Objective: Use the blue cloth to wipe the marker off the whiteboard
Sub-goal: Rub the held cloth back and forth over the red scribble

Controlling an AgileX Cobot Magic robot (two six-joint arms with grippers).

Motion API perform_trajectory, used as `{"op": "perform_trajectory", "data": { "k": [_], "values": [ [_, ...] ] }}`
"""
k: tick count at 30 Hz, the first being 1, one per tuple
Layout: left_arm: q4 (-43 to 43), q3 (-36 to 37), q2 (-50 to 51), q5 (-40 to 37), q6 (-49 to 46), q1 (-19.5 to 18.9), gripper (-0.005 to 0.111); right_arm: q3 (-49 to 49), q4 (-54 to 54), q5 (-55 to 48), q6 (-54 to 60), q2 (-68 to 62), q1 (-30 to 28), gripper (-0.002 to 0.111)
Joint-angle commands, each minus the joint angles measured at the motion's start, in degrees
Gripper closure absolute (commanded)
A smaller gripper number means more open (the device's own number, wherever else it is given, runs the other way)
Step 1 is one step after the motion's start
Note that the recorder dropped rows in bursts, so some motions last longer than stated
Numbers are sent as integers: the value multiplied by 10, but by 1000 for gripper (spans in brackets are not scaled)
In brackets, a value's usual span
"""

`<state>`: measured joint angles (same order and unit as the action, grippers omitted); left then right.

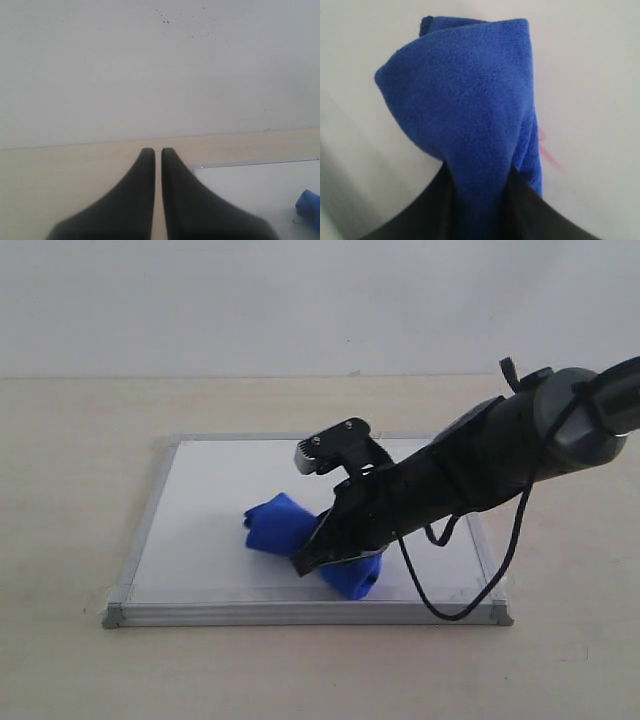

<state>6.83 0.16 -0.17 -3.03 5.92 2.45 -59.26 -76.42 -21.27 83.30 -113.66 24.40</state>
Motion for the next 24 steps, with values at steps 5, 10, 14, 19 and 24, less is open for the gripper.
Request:
{"op": "perform_trajectory", "data": {
  "k": [5, 10, 14, 19, 24],
  "values": [
    [-3, -2, 2, 1, 5, 2, 102, -14, 75, 78, -76, -13, 2, 108],
    [-3, -2, 2, 1, 5, 2, 102, -14, 171, 190, -190, -29, -10, 108],
    [-3, -2, 2, 1, 5, 2, 102, -15, 171, 233, -203, -30, -10, 108],
    [-3, -2, 2, 1, 5, 2, 102, -15, 171, 142, -213, -30, -9, 108],
    [-3, -2, 2, 1, 5, 2, 102, -15, 171, 25, -210, -30, 20, 108]
  ]
}}
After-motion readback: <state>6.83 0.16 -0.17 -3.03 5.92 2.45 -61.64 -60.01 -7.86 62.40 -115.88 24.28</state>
